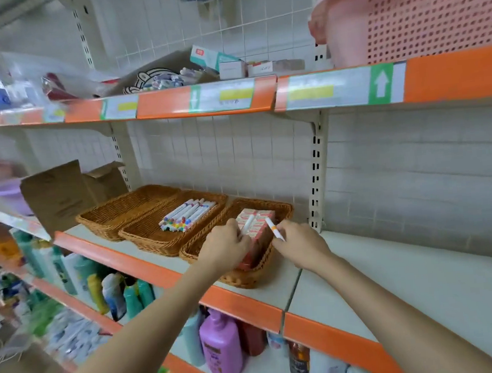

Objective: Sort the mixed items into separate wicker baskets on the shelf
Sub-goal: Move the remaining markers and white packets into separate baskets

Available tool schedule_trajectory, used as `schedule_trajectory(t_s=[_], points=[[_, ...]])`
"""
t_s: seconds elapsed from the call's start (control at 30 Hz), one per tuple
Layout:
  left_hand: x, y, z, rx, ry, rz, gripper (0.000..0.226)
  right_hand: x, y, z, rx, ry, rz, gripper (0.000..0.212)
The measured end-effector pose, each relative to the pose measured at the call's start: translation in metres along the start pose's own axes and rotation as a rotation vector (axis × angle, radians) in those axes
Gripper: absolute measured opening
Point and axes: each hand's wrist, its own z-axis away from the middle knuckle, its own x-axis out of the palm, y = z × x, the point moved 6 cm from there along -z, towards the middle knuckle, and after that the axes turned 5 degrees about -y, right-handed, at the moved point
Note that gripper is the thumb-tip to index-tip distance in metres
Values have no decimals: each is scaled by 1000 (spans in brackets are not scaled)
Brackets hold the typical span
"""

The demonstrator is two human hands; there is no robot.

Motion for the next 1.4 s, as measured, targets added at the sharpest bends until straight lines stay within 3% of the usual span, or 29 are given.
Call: schedule_trajectory(t_s=[0.37,0.57,0.87,1.07,1.23,1.4], points=[[-14,-73,-66,-25,-58,-54,17,38,-49,-83,-44,-53,52,28],[-37,-138,-103,-8,-39,-22,30,76,-94,-129,25,-32,30,26],[-62,-237,-152,16,-141,-21,25,125,-145,-184,153,-30,-10,24],[-57,-249,-187,64,-178,35,30,130,-152,-220,207,-22,80,28],[-45,-231,-212,124,-181,83,29,127,-141,-250,234,-49,172,16],[-29,-213,-232,182,-195,60,26,129,-129,-273,243,-89,188,20]])
